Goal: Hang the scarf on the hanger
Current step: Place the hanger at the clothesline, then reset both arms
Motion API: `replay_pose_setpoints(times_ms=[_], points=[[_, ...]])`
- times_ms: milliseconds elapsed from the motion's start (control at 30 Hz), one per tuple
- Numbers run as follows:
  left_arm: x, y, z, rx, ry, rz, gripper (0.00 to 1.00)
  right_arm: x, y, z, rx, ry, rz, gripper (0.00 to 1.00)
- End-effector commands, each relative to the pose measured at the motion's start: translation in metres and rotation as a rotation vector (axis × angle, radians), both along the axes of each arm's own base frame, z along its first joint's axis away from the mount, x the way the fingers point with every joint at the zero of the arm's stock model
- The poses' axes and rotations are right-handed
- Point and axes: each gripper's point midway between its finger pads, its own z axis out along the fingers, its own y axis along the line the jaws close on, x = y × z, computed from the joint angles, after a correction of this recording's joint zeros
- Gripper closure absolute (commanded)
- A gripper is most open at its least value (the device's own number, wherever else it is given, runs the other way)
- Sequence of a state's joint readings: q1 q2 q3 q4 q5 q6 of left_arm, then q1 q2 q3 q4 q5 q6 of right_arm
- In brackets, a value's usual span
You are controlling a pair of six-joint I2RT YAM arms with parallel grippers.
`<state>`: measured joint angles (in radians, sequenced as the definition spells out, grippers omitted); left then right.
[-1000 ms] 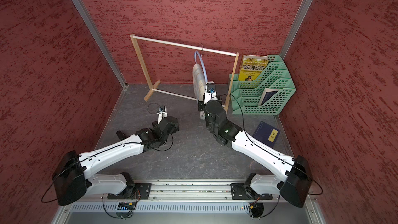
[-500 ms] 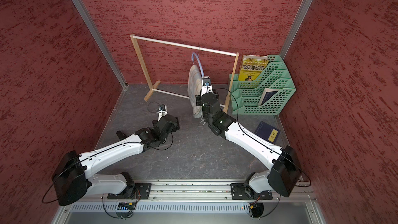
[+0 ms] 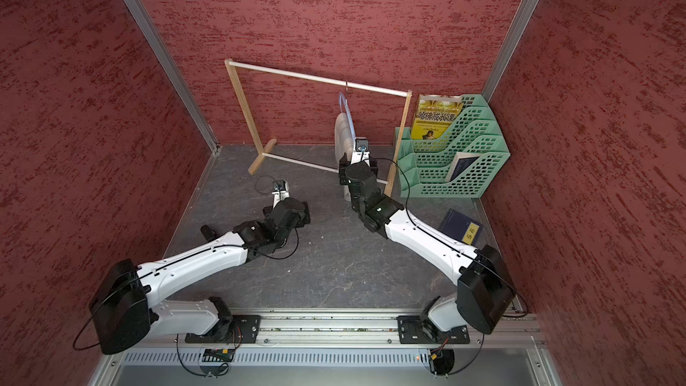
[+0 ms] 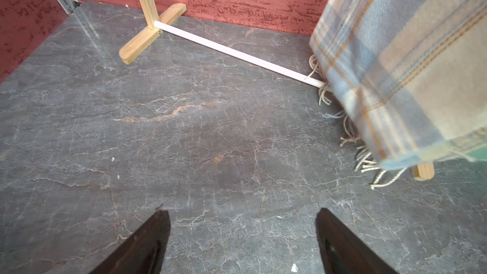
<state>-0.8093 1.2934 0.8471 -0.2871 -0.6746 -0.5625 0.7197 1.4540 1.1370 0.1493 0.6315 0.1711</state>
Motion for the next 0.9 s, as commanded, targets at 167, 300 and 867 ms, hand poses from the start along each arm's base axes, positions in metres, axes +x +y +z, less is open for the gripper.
replay_pose_setpoints(times_ms=[167,300,867], points=[[-0.005,0.021,0.025,0.133,-0.103,0.07,0.04,-0.031,0.001,-0.052,-0.023,0.185,0.123,0.02],[-0.006,0.05,0.031,0.188,-0.131,0.169,0.0,-0.076,0.009,-0.078,-0.135,0.254,0.275,0.01],[0.036,0.236,-0.004,-0.007,-0.32,0.273,0.0,-0.013,-0.242,-0.159,-0.188,0.139,-0.367,0.01]])
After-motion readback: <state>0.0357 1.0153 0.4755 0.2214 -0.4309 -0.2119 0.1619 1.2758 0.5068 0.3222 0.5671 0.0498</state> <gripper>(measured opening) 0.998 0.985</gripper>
